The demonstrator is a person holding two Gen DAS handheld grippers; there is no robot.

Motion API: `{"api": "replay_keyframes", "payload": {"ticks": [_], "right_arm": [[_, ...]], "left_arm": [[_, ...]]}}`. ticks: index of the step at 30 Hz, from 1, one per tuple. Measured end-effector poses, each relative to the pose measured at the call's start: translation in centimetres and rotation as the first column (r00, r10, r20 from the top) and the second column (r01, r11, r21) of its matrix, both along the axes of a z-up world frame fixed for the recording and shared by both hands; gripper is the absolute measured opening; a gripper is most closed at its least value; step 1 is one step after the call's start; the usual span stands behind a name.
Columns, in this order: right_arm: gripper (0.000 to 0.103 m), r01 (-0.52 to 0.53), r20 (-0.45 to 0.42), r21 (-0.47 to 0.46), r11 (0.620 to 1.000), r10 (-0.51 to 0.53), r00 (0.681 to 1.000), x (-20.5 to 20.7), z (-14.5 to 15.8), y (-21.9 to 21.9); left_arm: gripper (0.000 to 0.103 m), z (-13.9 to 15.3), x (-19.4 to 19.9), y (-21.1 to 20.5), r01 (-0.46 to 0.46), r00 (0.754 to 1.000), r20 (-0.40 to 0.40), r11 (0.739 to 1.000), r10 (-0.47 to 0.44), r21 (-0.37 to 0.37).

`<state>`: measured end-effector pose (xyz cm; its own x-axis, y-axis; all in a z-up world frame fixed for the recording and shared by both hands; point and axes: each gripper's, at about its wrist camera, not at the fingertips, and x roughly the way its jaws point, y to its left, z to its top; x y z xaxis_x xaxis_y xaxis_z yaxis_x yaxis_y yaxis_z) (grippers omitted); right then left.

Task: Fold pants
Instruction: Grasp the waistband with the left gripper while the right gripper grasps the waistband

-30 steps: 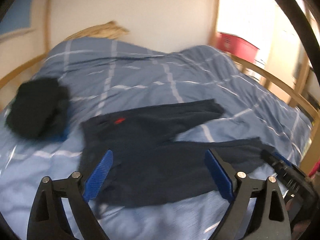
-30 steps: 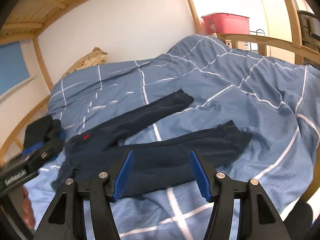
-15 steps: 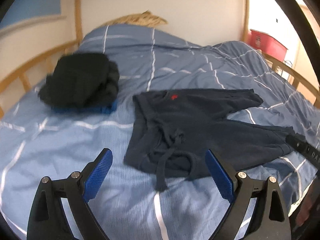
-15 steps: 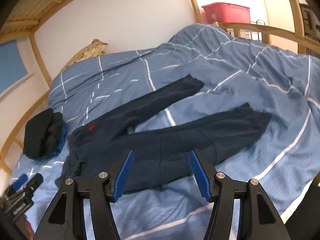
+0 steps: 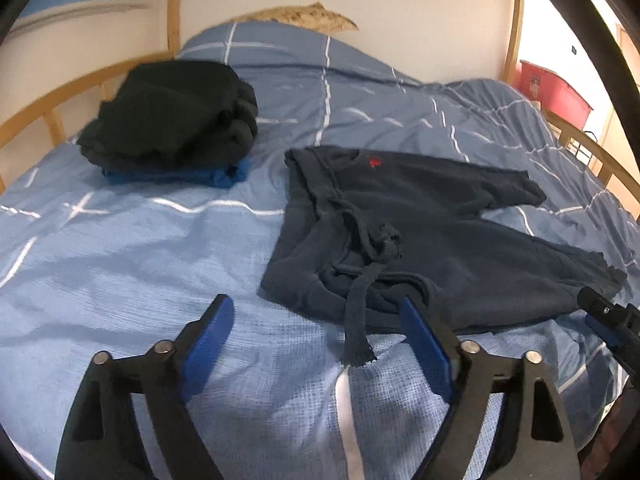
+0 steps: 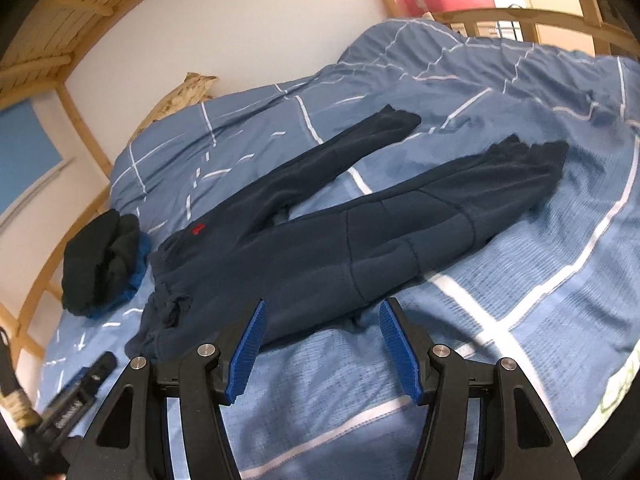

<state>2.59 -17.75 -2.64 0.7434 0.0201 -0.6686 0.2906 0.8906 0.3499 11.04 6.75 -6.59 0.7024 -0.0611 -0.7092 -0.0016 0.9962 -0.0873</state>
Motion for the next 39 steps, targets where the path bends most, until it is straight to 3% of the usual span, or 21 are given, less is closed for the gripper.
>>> {"api": "replay_keyframes", "payload": {"ticks": [8,17,19,22,25,30,33,36,38,39], "right_arm": [[0.06,-0.023,-0.021,0.035,0.999,0.024,1.0,1.8,-1.4,0.0],[0.06,-0.011,-0.076,0.031,0.999,0.014,0.997,2.6,-2.6,-0.2],[0.059,-0.003,-0.086,0.031,1.0,0.005,0.996,2.8,-2.7,-0.3],[0.06,0.003,-0.108,0.063,0.998,0.004,0.994,2.3,-2.9,-0.3],[0.06,0.014,-0.073,0.073,0.997,-0.008,0.997,1.7,-2.7,-0.2],[0.06,0.043,-0.082,0.092,0.995,-0.035,0.996,3.0,-3.0,-0.9],[0.06,0.055,-0.101,0.084,0.995,-0.046,0.994,3.5,-3.3,-0.9],[0.059,0.05,-0.109,0.065,0.997,-0.042,0.993,3.5,-3.6,-0.9],[0.058,0.051,-0.104,0.06,0.997,-0.045,0.994,3.4,-3.7,-0.9],[0.056,0.055,-0.105,0.063,0.997,-0.048,0.993,3.4,-3.7,-1.0]], "left_arm": [[0.069,-2.0,2.2,-0.4,0.014,0.997,-0.07,0.999,-0.017,-0.042],[0.065,-2.8,3.6,-0.6,0.005,0.994,-0.107,0.999,-0.01,-0.048],[0.062,-2.7,3.5,-0.5,0.002,0.992,-0.124,0.997,-0.012,-0.082],[0.063,-1.5,2.4,-0.2,-0.015,0.998,-0.07,0.992,0.006,-0.124],[0.063,-0.8,2.3,0.3,-0.045,0.999,-0.033,0.99,0.041,-0.131],[0.062,-2.3,3.7,0.3,-0.064,0.994,-0.094,0.984,0.049,-0.167],[0.055,-3.6,4.1,0.2,-0.087,0.988,-0.138,0.983,0.064,-0.165],[0.047,-3.9,3.9,0.1,-0.081,0.989,-0.135,0.984,0.06,-0.161],[0.034,-4.0,4.0,0.0,-0.075,0.989,-0.138,0.983,0.052,-0.166],[0.032,-4.0,4.0,-0.1,-0.07,0.989,-0.137,0.983,0.047,-0.168]]}}
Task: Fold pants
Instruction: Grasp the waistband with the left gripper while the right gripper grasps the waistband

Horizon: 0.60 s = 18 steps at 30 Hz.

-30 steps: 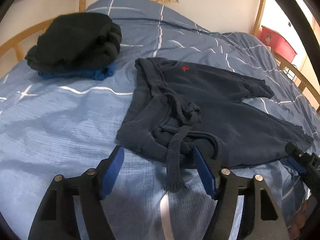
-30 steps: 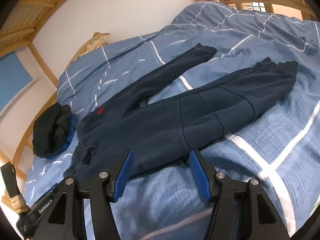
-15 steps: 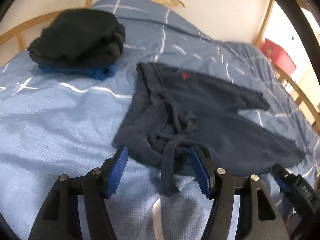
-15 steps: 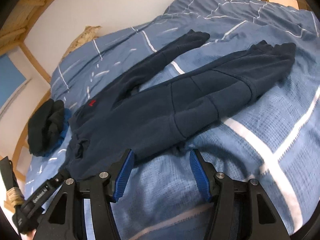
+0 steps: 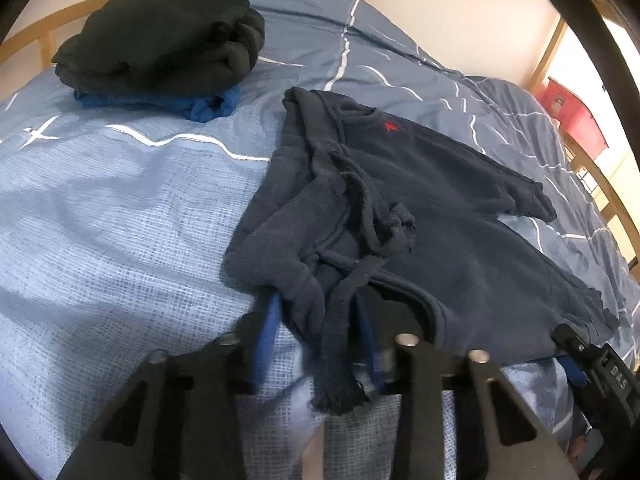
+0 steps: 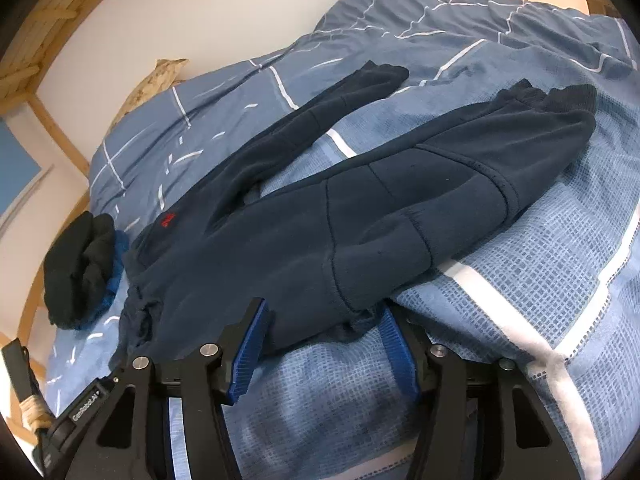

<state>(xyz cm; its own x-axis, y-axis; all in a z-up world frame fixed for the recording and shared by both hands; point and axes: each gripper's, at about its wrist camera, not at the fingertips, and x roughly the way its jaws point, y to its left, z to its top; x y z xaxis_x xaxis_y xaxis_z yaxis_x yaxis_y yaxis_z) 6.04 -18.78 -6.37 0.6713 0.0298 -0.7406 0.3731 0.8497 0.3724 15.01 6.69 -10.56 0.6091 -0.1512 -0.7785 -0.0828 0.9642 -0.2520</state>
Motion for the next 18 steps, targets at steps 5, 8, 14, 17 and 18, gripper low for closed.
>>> {"api": "replay_keyframes", "payload": {"ticks": [5,8,14,17,18], "right_arm": [[0.029,-0.018,-0.008,-0.02,1.0,0.018,1.0,0.3,0.1,-0.2],[0.02,-0.027,0.004,-0.037,0.999,0.028,1.0,-0.2,0.9,-0.4],[0.016,-0.058,0.086,-0.111,0.992,0.067,0.994,-0.8,3.6,0.2],[0.014,-0.063,0.115,-0.125,0.99,0.078,0.99,-0.2,4.8,0.2],[0.014,-0.064,0.124,-0.122,0.99,0.079,0.989,0.3,5.2,0.0]], "left_arm": [[0.02,0.7,-0.2,-0.3,-0.01,1.0,0.024,0.999,0.009,0.037],[0.018,1.4,-0.7,-0.5,-0.016,0.998,0.053,0.999,0.014,0.043],[0.017,2.8,-0.6,-0.1,-0.044,0.997,0.064,0.999,0.043,0.013],[0.017,4.0,0.0,0.0,-0.076,0.995,0.058,0.997,0.076,-0.004],[0.017,4.3,0.4,0.0,-0.089,0.995,0.055,0.996,0.089,-0.009]]}}
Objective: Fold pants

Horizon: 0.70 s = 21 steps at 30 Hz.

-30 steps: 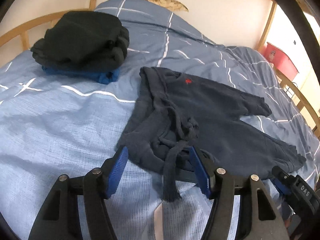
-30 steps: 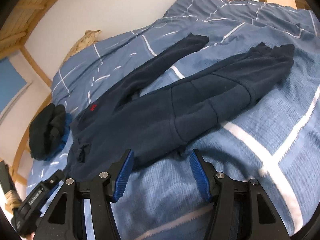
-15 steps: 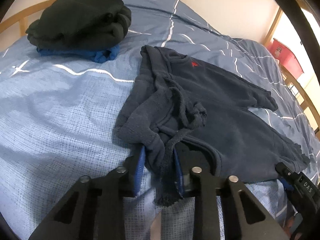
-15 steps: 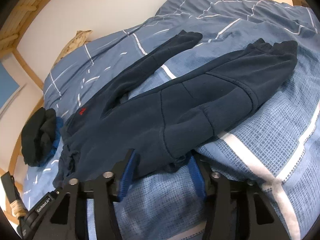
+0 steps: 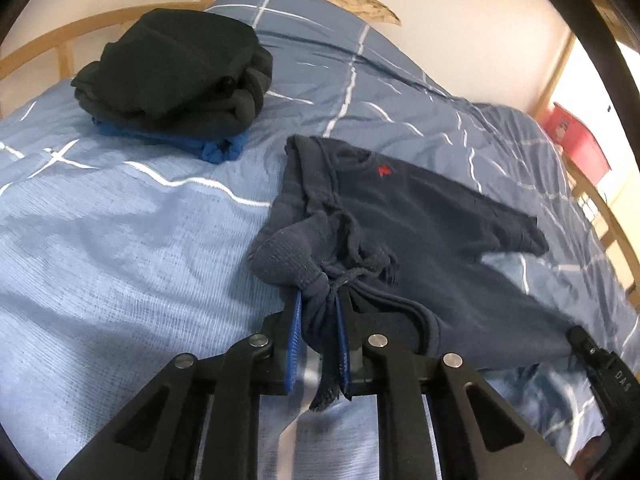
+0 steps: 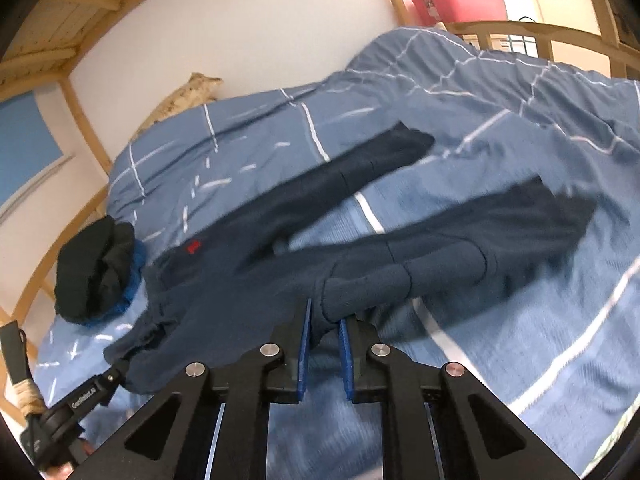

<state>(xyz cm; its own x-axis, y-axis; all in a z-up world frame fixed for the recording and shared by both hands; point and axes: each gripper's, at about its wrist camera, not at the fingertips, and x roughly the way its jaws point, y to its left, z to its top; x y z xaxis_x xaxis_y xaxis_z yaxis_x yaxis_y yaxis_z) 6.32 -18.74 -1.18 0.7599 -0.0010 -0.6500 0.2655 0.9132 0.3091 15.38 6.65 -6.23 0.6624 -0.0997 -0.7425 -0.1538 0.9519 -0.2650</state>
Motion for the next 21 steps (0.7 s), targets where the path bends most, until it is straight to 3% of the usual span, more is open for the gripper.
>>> {"api": "replay_keyframes", "payload": {"ticks": [10,16,21], "right_arm": [[0.014,-0.033,0.023,0.016,0.999,0.033,0.999,6.6,3.9,-1.7],[0.014,-0.076,0.013,-0.023,0.997,0.077,0.997,12.0,5.9,-1.6],[0.014,-0.097,-0.035,-0.034,0.995,0.096,0.995,17.0,5.8,-1.8]], "left_arm": [[0.015,5.0,5.7,-0.6,-0.028,0.998,0.06,0.999,0.027,0.026],[0.015,6.0,10.6,-0.7,-0.027,0.999,0.044,0.997,0.023,0.075],[0.015,5.3,14.8,-0.9,-0.013,1.0,-0.003,0.996,0.013,0.093]]}}
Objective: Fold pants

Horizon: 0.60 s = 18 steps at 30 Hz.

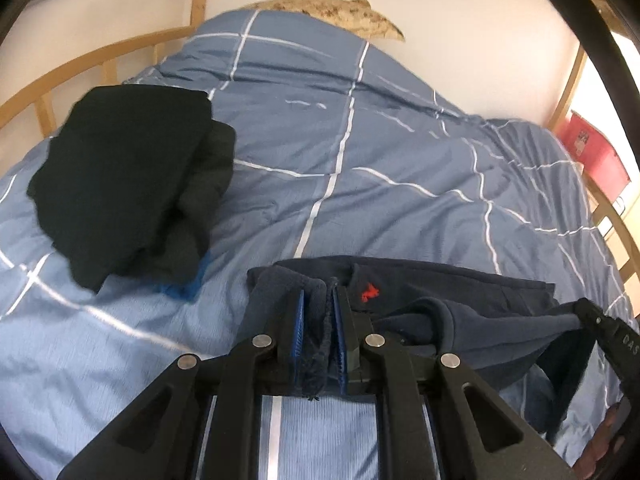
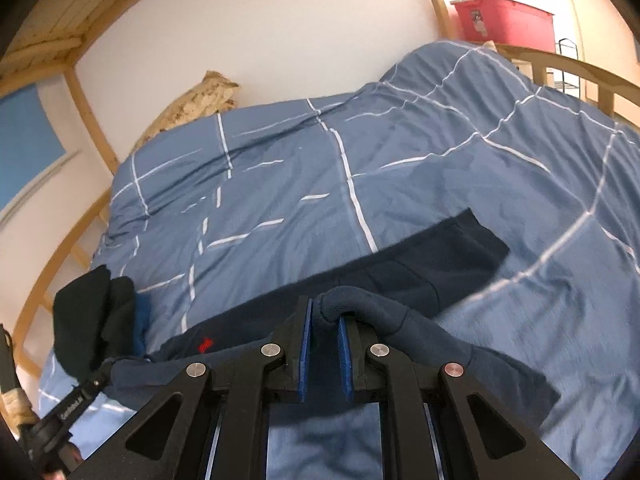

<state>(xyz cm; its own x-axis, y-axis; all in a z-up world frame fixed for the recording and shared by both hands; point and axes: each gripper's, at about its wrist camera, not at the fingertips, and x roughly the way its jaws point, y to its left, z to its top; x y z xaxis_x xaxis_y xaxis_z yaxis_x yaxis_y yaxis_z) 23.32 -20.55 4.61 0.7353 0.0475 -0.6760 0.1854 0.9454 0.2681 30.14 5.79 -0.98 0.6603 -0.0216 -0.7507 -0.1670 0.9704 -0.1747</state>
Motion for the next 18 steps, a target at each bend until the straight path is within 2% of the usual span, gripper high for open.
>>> {"api": "replay_keyframes", "payload": {"ticks": [9,14,18], "right_arm": [[0.014,-0.029,-0.143,-0.043,0.999,0.022,0.99,7.8,-3.8,0.0],[0.014,-0.06,-0.211,-0.084,0.995,0.041,0.977,11.1,-6.3,0.6],[0.014,-0.072,-0.26,-0.095,0.993,0.045,0.964,13.1,-8.0,0.8]], "left_arm": [[0.015,-2.7,5.8,-0.7,0.018,0.997,-0.072,0.997,-0.012,0.076],[0.016,-4.2,8.2,-0.6,0.025,0.994,-0.109,0.996,-0.015,0.088],[0.022,-4.8,9.4,-0.8,0.04,0.993,-0.115,0.992,-0.026,0.123]]}}
